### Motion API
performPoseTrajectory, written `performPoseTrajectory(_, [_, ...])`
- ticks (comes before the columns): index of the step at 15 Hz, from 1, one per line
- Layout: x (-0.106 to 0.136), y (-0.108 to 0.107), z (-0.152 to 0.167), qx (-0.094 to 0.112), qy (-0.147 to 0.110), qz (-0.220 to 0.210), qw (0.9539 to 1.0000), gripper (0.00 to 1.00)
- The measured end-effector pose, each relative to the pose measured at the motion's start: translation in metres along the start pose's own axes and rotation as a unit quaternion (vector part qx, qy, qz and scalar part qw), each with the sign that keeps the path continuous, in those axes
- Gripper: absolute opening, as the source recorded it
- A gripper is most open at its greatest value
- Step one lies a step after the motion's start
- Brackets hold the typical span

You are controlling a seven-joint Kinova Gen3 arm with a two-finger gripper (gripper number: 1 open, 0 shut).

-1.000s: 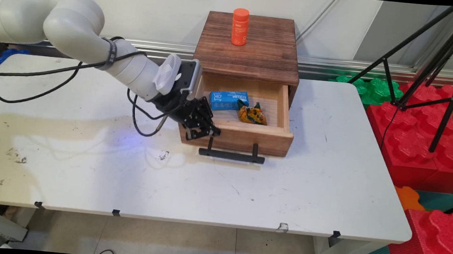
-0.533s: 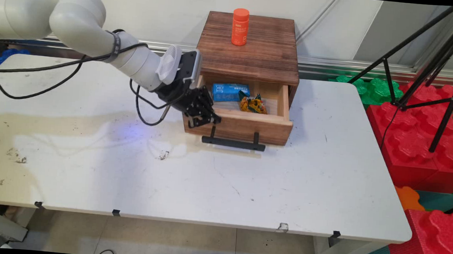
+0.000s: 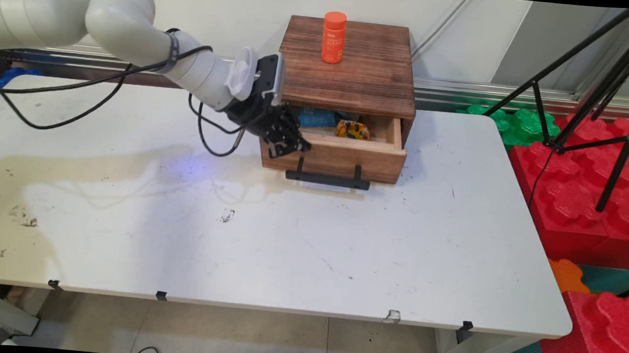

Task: Open the drawer

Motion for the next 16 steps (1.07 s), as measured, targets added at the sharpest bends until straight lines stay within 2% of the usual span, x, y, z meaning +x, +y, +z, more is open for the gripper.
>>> performPoseTrajectory(16, [-0.008, -0.057, 0.023, 0.029, -0.002, 0.003, 0.9996, 0.00])
